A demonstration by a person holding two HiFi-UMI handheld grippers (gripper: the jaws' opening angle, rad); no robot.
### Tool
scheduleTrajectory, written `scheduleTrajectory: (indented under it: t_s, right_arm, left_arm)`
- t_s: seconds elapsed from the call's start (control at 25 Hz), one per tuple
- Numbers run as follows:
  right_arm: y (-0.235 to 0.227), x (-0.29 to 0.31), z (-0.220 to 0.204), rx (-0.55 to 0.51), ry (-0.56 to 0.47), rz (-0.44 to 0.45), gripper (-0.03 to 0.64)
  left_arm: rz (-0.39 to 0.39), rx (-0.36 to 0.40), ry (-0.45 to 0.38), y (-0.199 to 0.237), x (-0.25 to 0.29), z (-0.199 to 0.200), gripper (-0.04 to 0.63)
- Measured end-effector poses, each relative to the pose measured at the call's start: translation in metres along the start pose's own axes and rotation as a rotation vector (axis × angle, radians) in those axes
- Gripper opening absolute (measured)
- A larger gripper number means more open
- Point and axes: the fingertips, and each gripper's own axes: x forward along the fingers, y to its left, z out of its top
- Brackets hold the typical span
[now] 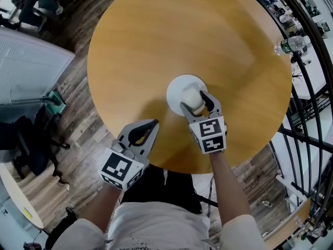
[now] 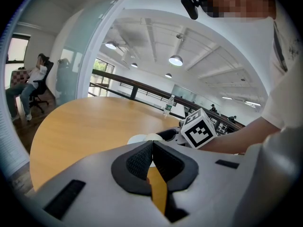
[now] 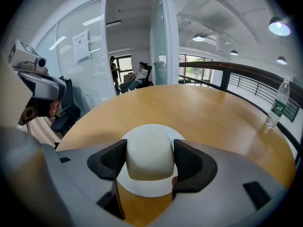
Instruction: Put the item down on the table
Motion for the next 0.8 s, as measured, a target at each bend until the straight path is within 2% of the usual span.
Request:
scheduleTrajectory:
  t_s: [0.8]
  right_arm:
    - [-0.007, 0.025, -0.017, -0.038, 0.055, -0.008, 0.313]
  left_arm:
    - [0.010, -0.005, 0.021, 0.006, 0.002, -0.011, 0.023]
